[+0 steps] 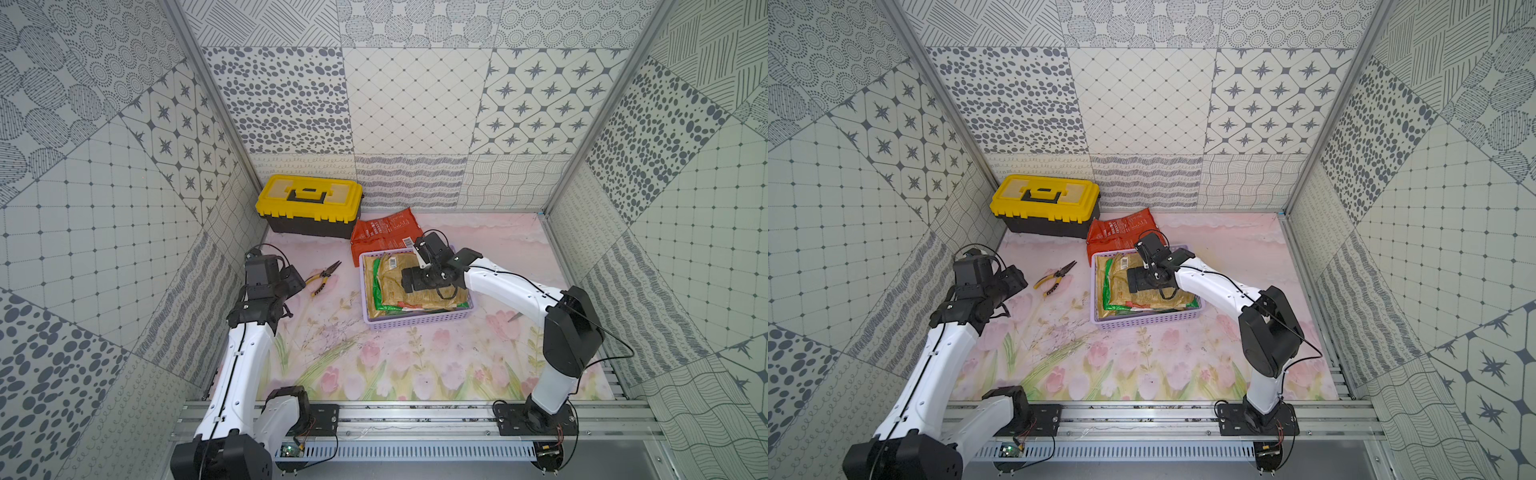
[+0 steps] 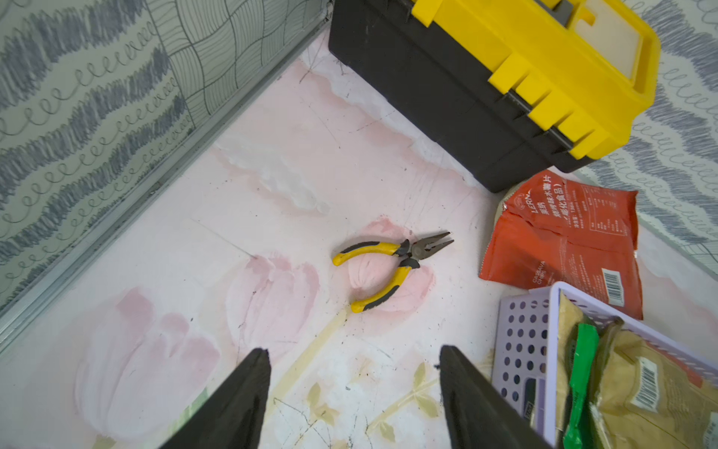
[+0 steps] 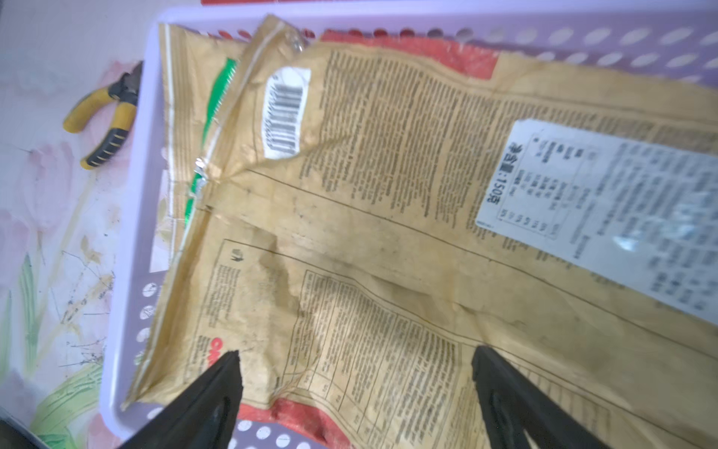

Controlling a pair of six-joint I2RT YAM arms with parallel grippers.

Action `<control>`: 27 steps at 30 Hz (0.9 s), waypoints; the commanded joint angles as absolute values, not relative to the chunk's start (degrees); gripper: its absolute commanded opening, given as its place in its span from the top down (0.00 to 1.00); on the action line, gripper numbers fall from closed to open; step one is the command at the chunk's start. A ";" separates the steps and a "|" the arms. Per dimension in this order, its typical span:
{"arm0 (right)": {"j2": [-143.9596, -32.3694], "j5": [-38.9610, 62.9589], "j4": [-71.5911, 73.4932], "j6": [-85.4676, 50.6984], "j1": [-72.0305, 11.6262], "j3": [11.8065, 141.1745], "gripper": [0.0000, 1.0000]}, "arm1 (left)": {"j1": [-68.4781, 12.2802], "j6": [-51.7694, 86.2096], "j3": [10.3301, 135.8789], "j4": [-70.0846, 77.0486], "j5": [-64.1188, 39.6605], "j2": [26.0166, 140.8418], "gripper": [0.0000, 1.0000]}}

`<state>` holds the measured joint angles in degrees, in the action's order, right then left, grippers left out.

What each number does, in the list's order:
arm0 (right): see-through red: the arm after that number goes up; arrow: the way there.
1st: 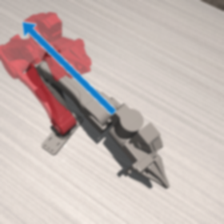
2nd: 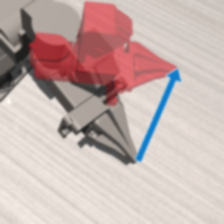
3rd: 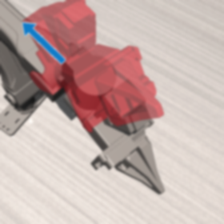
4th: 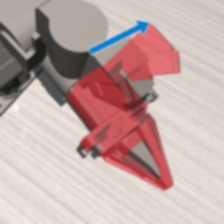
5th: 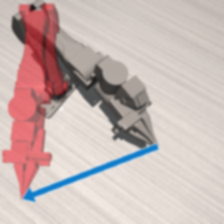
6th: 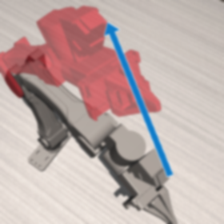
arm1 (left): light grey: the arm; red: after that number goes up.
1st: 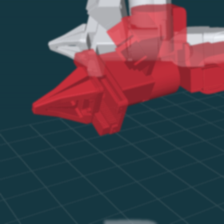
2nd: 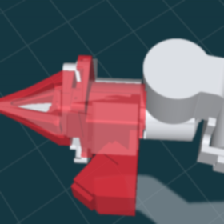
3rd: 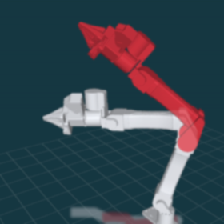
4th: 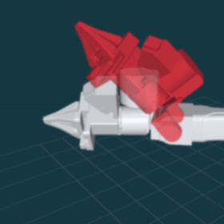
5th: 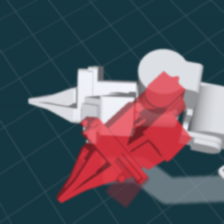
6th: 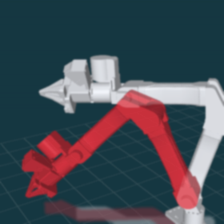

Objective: Put the potato chips into the basket
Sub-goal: Place the potato chip in the basket, then pick up the potato chip from the center of the board.

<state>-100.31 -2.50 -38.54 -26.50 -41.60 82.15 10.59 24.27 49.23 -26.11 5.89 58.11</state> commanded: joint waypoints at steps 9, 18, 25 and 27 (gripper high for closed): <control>-94.33 -6.01 -39.02 -27.54 -40.95 83.33 0.03 | 1.36 32.45 63.70 -18.34 -14.76 81.62 0.27; -92.29 -6.69 -39.02 -25.18 -39.08 81.26 0.03 | -1.65 33.83 78.89 -16.68 -17.63 105.65 0.32; -91.81 -9.77 -38.41 -22.87 -38.34 81.04 0.03 | -1.83 31.84 87.19 -18.46 -18.56 116.14 0.35; -91.67 -10.21 -38.35 -22.45 -37.91 80.78 0.03 | -1.81 31.18 88.98 -19.53 -19.18 118.43 0.38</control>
<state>-93.34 -7.97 -39.86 -24.32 -38.20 81.62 -1.65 32.67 84.82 -18.65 -15.53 113.71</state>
